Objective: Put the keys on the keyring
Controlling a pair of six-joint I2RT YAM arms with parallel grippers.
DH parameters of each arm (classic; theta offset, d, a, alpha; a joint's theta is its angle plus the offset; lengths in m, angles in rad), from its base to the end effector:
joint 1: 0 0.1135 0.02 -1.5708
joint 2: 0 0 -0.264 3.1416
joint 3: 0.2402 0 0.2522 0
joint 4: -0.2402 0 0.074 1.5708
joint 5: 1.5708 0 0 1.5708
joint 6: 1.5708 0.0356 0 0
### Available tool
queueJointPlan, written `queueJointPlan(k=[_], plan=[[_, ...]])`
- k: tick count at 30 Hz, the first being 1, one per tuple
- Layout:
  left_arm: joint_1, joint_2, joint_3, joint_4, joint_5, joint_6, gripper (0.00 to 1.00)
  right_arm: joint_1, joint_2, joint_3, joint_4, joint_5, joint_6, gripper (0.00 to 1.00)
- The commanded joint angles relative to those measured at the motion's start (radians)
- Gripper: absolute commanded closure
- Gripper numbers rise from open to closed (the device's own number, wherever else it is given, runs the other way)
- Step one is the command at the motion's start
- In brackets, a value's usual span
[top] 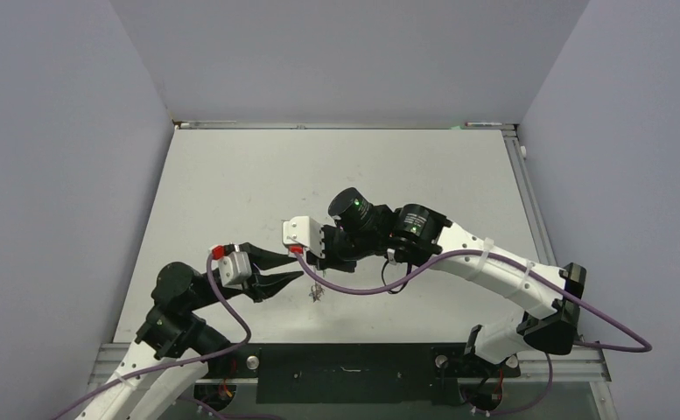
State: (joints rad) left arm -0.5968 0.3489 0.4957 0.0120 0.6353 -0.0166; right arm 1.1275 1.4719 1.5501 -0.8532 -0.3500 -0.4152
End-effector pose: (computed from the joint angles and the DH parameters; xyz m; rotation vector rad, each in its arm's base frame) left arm 0.0765 -0.0775 0.3152 0.9261 1.1978 -0.9430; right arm 0.1220 0.2855 0.3800 -1.8067 1.6016 0.7518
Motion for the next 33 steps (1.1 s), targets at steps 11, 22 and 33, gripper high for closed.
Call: queueJointPlan(k=[11,22,33], plan=[[-0.019,0.110,-0.003,0.116,0.173,-0.126,0.74,0.026,-0.117,-0.027,0.050,-0.054,-0.035,0.95],[-0.028,0.120,0.009,0.063,0.107,-0.085,0.78,0.039,-0.096,-0.001,0.031,-0.076,-0.066,0.95],[-0.029,0.122,0.010,0.042,0.064,-0.064,0.65,0.041,-0.097,-0.012,0.046,-0.079,-0.060,0.95]])
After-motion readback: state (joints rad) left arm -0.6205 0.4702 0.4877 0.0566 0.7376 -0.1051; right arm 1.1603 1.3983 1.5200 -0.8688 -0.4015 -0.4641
